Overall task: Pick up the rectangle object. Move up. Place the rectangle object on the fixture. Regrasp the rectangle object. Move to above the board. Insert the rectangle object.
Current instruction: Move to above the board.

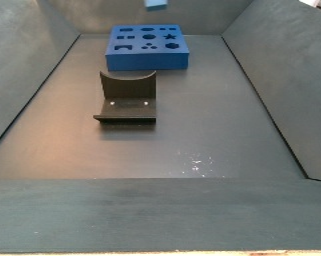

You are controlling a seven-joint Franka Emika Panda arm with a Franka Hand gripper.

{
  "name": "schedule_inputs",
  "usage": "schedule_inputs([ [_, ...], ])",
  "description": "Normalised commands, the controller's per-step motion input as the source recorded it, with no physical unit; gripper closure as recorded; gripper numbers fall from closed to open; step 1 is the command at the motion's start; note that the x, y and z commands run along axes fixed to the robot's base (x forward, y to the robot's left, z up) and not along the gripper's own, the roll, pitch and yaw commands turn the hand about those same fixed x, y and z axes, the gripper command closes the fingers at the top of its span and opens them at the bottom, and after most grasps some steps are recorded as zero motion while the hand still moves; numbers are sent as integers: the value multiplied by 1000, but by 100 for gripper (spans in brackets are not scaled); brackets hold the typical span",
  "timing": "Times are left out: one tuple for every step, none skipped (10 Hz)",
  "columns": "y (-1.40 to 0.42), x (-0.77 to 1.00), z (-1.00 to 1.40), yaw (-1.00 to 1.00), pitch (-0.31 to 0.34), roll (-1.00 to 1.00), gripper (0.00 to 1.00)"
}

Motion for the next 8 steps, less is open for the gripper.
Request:
schedule_inputs([
  [-1000, -679, -259, -97, -148, -1000, 100],
  [-1000, -695, -257, -95, -147, -1000, 100],
  [-708, -530, -173, -89, -153, -1000, 100],
  [-446, -356, -109, -87, -148, -1000, 100],
  [-202, -204, -50, -88, -140, -1000, 100],
  [-106, -137, -22, -91, -133, -1000, 100],
  [-38, -92, -11, -83, -131, -1000, 100],
  [-19, -77, -3, -82, -133, -1000, 100],
])
